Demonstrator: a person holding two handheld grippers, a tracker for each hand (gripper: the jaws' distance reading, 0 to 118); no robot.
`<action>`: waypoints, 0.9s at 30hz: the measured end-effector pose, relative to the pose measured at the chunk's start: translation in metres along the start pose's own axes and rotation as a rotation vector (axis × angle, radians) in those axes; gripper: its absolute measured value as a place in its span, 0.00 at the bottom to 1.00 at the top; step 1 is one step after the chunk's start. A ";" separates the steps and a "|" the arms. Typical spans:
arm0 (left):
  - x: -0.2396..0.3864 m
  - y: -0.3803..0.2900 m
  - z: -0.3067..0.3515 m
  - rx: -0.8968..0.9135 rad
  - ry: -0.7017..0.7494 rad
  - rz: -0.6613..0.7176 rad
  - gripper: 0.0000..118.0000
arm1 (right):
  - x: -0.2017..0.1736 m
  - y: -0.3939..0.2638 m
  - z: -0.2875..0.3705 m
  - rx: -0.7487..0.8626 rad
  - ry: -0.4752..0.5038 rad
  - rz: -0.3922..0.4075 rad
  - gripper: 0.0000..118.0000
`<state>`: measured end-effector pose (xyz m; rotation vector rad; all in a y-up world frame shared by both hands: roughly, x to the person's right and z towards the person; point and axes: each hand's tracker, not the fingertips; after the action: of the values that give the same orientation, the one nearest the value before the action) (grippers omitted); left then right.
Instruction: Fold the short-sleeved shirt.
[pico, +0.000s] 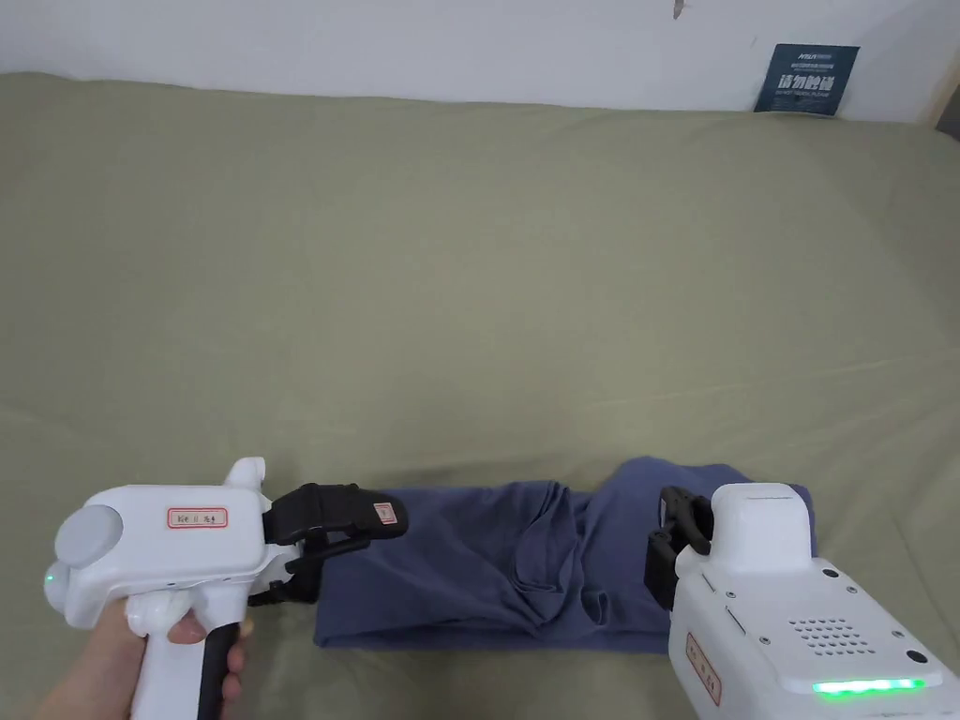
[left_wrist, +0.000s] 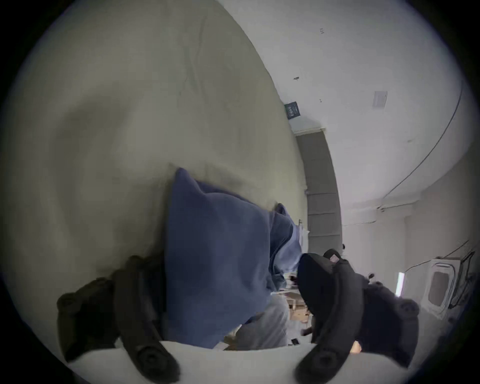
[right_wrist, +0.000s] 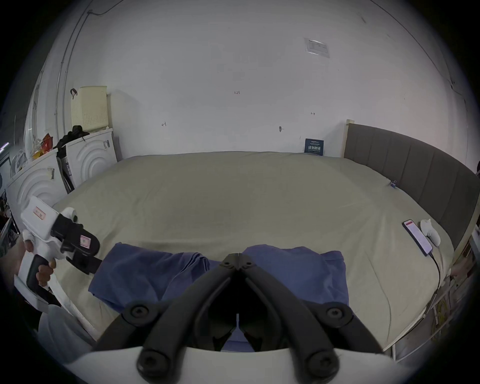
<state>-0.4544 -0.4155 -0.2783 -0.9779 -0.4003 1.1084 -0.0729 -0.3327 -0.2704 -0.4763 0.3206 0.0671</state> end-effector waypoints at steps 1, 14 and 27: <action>0.002 -0.001 -0.008 0.007 0.022 -0.004 0.63 | 0.001 0.000 0.001 0.000 -0.005 0.004 0.00; 0.062 -0.011 0.103 0.257 0.329 -0.124 0.10 | 0.011 0.017 0.013 0.056 -0.010 -0.018 0.00; 0.148 -0.018 0.090 0.208 0.532 -0.356 0.10 | -0.004 0.020 0.013 0.074 0.041 -0.003 0.00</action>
<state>-0.4437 -0.2451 -0.2414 -0.9303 -0.0188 0.5259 -0.0756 -0.3092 -0.2672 -0.4051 0.3610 0.0425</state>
